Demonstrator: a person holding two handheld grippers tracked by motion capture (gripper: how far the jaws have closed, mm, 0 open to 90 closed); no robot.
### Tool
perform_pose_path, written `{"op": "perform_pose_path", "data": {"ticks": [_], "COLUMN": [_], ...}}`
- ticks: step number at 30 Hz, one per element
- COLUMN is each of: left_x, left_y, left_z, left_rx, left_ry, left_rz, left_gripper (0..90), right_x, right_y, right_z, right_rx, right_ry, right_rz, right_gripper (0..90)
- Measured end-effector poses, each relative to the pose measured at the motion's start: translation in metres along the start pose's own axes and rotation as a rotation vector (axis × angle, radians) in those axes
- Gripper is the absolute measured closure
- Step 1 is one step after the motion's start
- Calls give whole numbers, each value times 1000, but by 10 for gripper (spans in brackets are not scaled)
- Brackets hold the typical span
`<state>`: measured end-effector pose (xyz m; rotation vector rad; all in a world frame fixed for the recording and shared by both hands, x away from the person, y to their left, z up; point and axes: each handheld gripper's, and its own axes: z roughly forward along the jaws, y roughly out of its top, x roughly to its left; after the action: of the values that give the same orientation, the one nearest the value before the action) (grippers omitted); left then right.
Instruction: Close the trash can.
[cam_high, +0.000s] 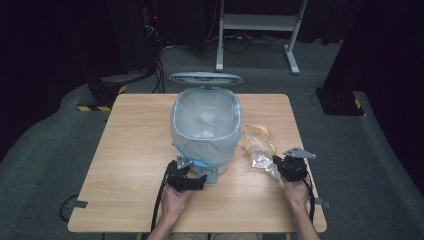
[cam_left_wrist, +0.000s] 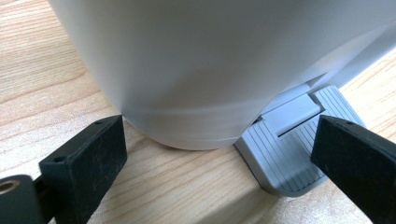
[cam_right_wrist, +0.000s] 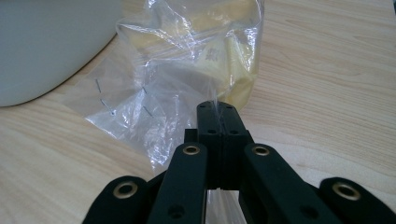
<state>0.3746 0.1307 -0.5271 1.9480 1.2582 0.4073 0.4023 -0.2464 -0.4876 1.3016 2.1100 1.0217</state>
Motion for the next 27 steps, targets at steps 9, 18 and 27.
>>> {"op": "perform_pose_path", "data": {"ticks": [9,18,27], "left_x": [0,0,-1], "left_y": [0,0,0], "left_z": [0,0,0], "left_rx": [1,1,-3], "left_ry": [0,0,10], "left_rz": [3,3,6], "left_gripper": [38,38,38], "right_x": [1,-1,4], "right_y": [-4,-3,4], "right_z": [-20,-41,-57], "right_rx": [-6,-22,-41], "right_ry": [41,54,85], "right_rz": [14,9,-10], "right_gripper": [899,900,900]}}
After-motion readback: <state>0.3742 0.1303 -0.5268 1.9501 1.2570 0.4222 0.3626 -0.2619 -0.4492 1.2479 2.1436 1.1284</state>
